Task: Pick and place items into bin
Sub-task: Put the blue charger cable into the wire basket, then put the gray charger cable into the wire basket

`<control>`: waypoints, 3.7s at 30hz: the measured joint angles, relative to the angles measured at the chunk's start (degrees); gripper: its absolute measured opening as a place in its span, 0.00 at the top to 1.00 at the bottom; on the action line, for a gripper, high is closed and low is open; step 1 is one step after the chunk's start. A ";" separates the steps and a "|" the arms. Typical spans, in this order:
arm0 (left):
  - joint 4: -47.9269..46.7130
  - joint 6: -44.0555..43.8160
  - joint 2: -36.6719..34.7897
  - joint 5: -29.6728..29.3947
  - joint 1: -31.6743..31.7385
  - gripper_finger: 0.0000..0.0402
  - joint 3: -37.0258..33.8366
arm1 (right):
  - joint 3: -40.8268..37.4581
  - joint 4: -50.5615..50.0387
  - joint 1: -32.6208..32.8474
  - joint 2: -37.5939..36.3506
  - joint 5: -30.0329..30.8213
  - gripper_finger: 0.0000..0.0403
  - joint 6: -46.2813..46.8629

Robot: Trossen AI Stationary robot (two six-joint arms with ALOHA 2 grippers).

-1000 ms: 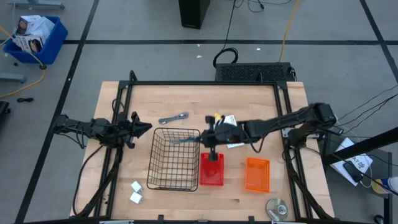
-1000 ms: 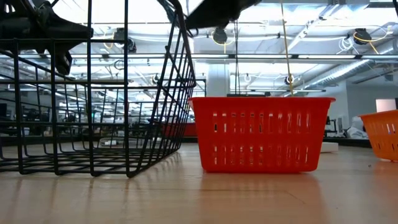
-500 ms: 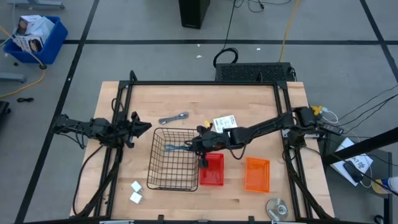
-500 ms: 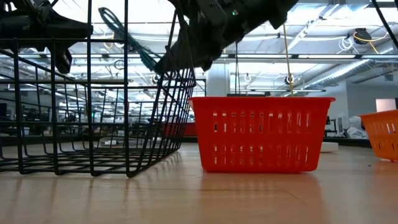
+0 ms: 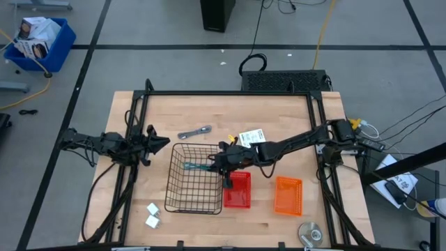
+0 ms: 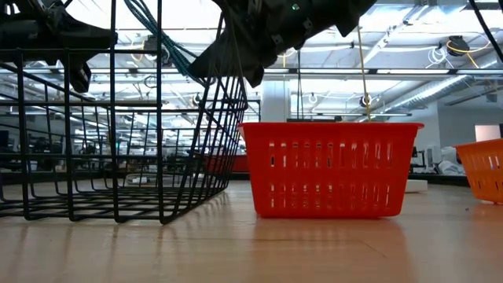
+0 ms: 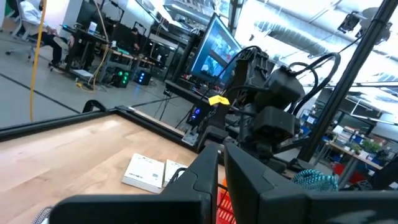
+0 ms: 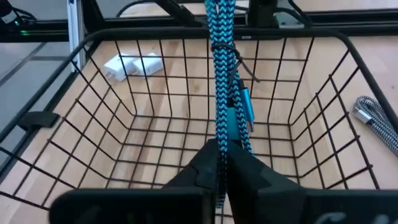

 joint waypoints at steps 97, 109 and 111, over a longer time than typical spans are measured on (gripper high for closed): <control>2.19 10.66 78.36 20.93 40.95 0.68 13.51 | -4.76 16.91 11.32 -2.62 -5.92 0.60 -0.69; 7.99 13.04 73.74 17.97 40.91 0.90 15.02 | -4.76 19.34 12.21 -2.62 -5.84 0.61 0.10; 7.99 12.20 72.79 17.90 40.93 0.93 15.80 | -4.76 19.31 12.22 -2.62 -5.80 0.61 0.17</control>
